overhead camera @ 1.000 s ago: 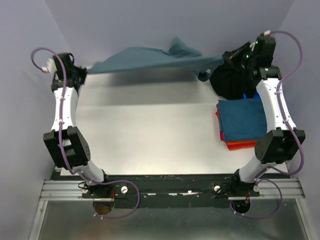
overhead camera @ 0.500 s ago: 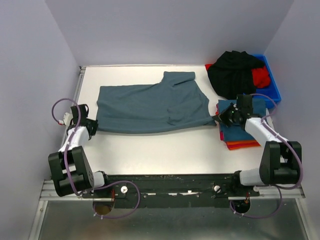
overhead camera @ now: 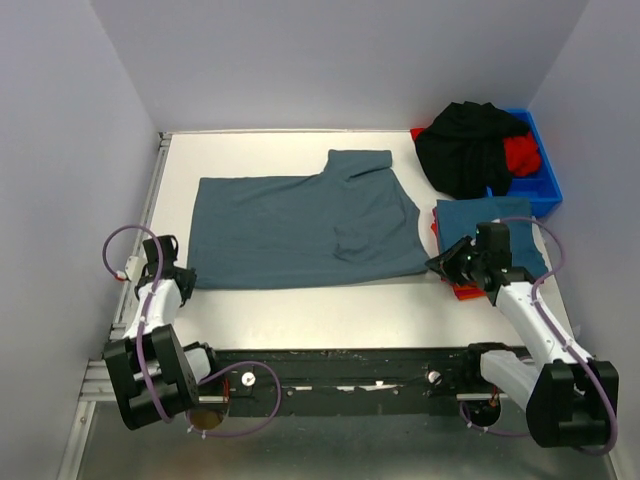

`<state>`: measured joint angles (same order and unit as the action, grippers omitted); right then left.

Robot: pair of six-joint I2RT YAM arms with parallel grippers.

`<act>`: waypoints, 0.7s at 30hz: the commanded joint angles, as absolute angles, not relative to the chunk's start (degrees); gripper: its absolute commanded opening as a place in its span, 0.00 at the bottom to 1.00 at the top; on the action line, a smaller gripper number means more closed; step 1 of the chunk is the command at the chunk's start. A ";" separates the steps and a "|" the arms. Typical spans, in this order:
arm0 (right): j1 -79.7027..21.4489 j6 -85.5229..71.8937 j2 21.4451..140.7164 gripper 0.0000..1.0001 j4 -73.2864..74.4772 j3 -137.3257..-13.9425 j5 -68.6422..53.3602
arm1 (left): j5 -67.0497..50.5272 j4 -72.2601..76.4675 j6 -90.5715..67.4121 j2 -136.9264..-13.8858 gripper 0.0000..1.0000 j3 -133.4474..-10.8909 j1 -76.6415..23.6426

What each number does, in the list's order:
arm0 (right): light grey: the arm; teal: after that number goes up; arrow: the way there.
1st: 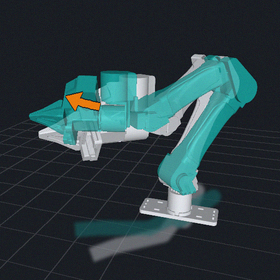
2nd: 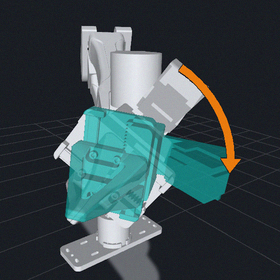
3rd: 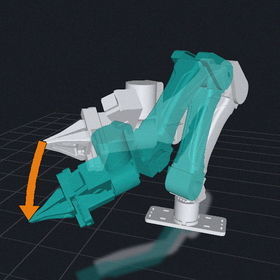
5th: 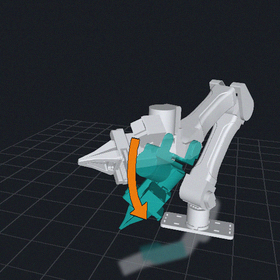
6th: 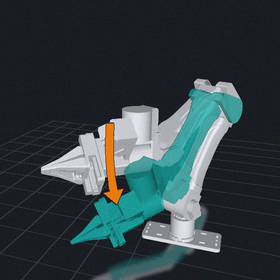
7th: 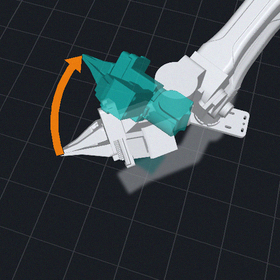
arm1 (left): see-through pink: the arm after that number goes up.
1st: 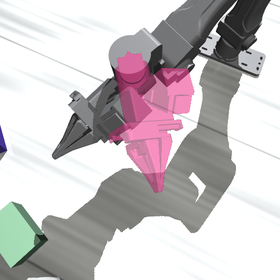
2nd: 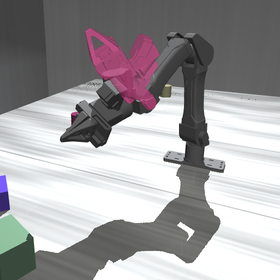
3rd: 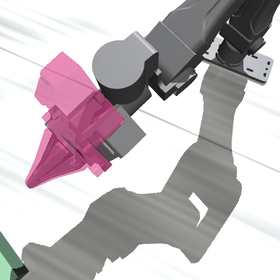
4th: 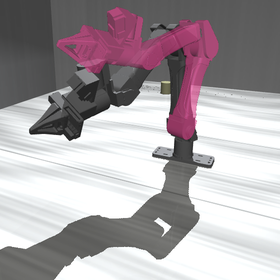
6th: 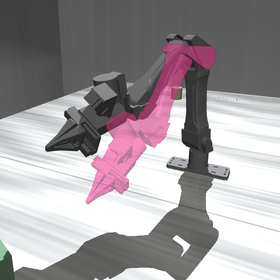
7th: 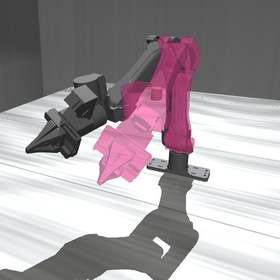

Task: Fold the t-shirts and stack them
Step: Fold the flattened tshirt in 1/3 of the way

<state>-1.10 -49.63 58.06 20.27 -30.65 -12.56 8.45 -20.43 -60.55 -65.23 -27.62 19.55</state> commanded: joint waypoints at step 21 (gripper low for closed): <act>-7.38 -28.48 81.90 0.54 15.74 -67.39 -9.94 | -4.47 -3.70 -47.37 -68.61 0.86 -45.42 17.84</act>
